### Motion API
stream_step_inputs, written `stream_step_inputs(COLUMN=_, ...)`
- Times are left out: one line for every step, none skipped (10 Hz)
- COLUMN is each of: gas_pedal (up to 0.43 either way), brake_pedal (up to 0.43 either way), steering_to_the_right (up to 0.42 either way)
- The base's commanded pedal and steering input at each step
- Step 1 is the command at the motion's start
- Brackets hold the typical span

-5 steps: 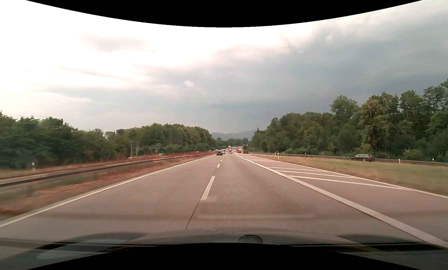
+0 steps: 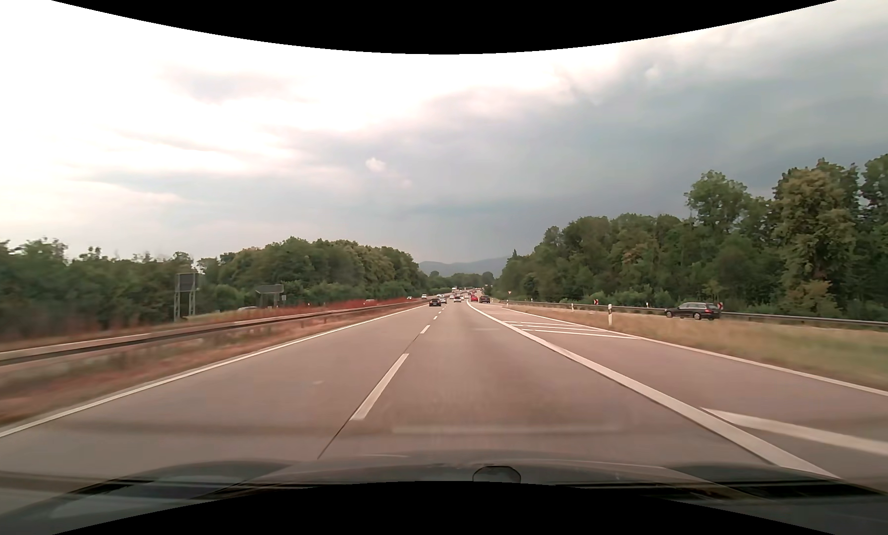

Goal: Follow the waypoints while adhering to traffic rules and regulations

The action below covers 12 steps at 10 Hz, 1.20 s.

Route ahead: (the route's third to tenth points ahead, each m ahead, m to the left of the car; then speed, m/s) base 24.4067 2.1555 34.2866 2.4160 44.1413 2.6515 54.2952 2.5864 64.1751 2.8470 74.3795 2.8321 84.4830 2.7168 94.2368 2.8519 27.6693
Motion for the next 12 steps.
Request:
stream_step_inputs(gas_pedal=0.000, brake_pedal=0.000, steering_to_the_right=-0.003)
stream_step_inputs(gas_pedal=0.000, brake_pedal=0.000, steering_to_the_right=-0.003)
stream_step_inputs(gas_pedal=0.000, brake_pedal=0.000, steering_to_the_right=-0.003)
stream_step_inputs(gas_pedal=0.000, brake_pedal=0.000, steering_to_the_right=-0.003)
stream_step_inputs(gas_pedal=0.000, brake_pedal=0.000, steering_to_the_right=-0.003)
stream_step_inputs(gas_pedal=0.000, brake_pedal=0.000, steering_to_the_right=-0.003)
stream_step_inputs(gas_pedal=0.000, brake_pedal=0.000, steering_to_the_right=-0.003)
stream_step_inputs(gas_pedal=0.000, brake_pedal=0.000, steering_to_the_right=-0.003)
stream_step_inputs(gas_pedal=0.000, brake_pedal=0.000, steering_to_the_right=-0.003)
stream_step_inputs(gas_pedal=0.000, brake_pedal=0.000, steering_to_the_right=-0.003)
stream_step_inputs(gas_pedal=0.000, brake_pedal=0.000, steering_to_the_right=-0.002)
stream_step_inputs(gas_pedal=0.000, brake_pedal=0.000, steering_to_the_right=-0.002)
